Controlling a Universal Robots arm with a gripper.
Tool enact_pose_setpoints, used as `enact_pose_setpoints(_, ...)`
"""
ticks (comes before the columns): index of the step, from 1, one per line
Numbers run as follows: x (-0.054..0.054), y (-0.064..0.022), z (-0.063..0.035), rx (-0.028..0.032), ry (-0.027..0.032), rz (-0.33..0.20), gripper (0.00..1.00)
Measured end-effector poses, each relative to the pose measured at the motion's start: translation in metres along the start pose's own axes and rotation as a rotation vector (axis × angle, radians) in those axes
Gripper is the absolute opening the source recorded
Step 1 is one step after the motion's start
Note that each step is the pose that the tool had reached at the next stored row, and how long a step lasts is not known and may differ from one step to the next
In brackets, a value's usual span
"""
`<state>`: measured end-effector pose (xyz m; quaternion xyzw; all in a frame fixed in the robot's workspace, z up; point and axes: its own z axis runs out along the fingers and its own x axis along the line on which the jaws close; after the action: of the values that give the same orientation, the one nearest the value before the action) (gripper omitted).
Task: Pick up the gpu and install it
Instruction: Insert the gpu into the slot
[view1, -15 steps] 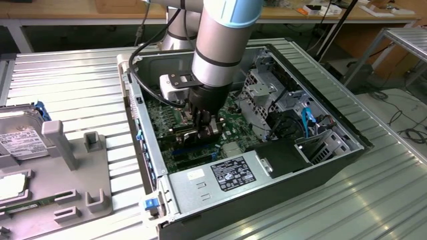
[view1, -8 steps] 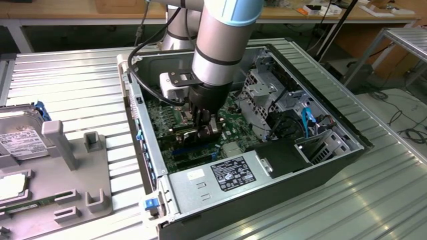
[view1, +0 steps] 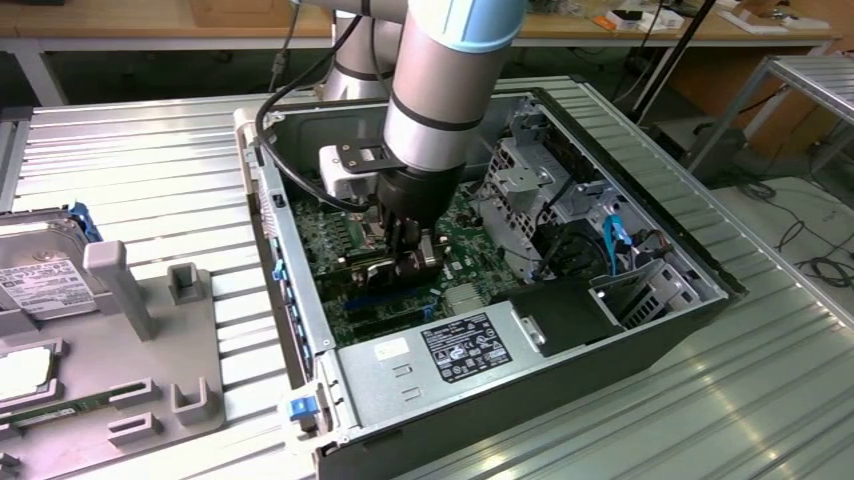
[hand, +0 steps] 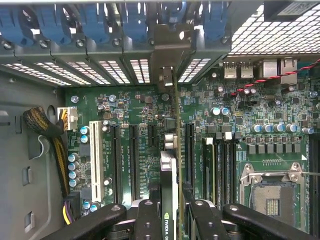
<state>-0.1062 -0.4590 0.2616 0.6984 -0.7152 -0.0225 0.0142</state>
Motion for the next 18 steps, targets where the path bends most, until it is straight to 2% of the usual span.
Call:
enact_pose_setpoints(16,0.0001,-0.0002,0.0029,0.0002,-0.0001,0.000,0.27)
enact_pose_setpoints(18,-0.0001,-0.0007,0.0031,-0.0032,-0.0003,0.004,0.27)
